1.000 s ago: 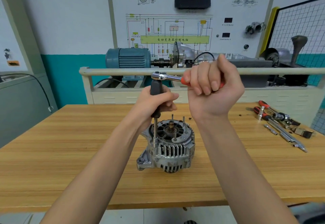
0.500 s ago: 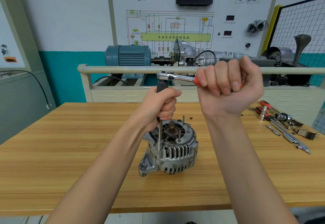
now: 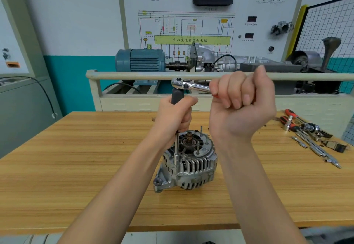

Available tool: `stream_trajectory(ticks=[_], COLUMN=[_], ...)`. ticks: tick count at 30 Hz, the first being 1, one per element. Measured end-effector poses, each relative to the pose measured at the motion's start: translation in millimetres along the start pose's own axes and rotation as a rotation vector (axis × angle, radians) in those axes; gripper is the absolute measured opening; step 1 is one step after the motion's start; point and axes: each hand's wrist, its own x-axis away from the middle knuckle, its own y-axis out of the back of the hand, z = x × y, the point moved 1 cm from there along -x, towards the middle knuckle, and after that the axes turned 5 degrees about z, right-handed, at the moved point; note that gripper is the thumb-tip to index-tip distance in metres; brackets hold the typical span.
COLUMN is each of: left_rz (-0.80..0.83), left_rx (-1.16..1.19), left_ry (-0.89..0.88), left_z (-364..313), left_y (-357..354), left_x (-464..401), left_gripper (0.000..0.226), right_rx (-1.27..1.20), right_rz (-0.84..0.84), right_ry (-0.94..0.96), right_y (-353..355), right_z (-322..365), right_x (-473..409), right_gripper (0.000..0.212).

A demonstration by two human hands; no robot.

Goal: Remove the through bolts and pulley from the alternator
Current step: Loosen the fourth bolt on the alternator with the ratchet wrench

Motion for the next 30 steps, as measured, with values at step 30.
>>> stream_trajectory(ticks=[30], left_rz=[-0.198], left_rx=[-0.122], left_ry=[-0.007], left_z=[-3.5], left_y=[-7.4], left_x=[1.5], left_gripper=[0.038], right_rx=[0.395], right_rz=[0.253], right_ry=[0.237], right_y=[-17.5], right_z=[-10.5], right_x=[12.4], right_gripper=[0.041])
